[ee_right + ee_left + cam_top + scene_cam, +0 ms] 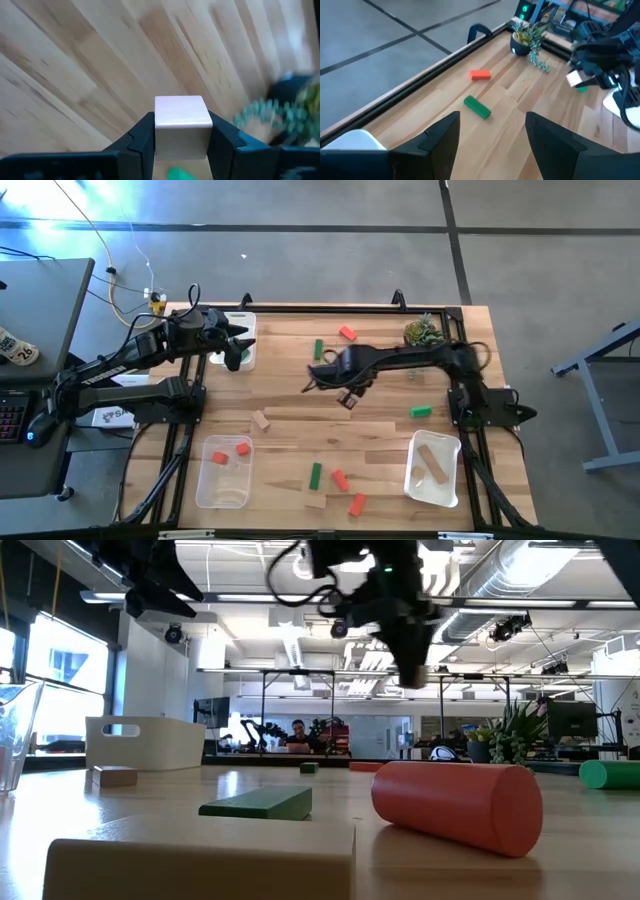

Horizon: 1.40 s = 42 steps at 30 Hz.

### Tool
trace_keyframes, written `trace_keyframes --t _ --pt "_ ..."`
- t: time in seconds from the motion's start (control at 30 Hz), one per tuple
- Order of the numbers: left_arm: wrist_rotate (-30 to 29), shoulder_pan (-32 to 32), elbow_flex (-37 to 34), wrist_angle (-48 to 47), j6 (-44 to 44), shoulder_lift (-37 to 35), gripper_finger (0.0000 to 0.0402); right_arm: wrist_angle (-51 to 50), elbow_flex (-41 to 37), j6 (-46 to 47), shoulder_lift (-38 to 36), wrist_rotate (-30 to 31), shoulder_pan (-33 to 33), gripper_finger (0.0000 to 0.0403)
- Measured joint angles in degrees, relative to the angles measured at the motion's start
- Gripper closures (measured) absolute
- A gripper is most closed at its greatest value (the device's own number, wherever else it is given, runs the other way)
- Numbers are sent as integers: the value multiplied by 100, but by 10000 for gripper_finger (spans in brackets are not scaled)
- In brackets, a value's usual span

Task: Sort & place blocks by color
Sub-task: Put the brown block into the bottom white bin

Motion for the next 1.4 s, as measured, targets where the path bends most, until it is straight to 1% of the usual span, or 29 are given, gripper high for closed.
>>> trace_keyframes --t 0.17,0.3,0.43,0.6,0.83,1.07,1.23,1.4 --pt "0 2 -2 374 109 115 190 728 -1432 1032 -1144 -299 117 291" --pt "0 0 -2 823 241 302 190 1169 -2304 2052 -1961 -536 403 291" --pt "24 2 -2 1274 263 576 190 1367 -2926 3168 -2666 -640 867 292" --pt "92 2 -2 1591 345 958 190 1426 -3329 4376 -3205 -824 1587 292" --pt "366 2 -2 1796 295 1473 190 1432 -3372 5874 -3326 -977 2678 291" --pt "393 -7 -2 1817 35 1977 190 1580 -3372 7395 -3151 -1074 3546 286" --pt "433 -168 -2 1823 -3 2271 190 1695 -3372 7932 -2896 -1367 3935 278" --pt "433 -505 -2 1811 -2 2494 190 1765 -3372 8086 -2665 -1686 4107 280"
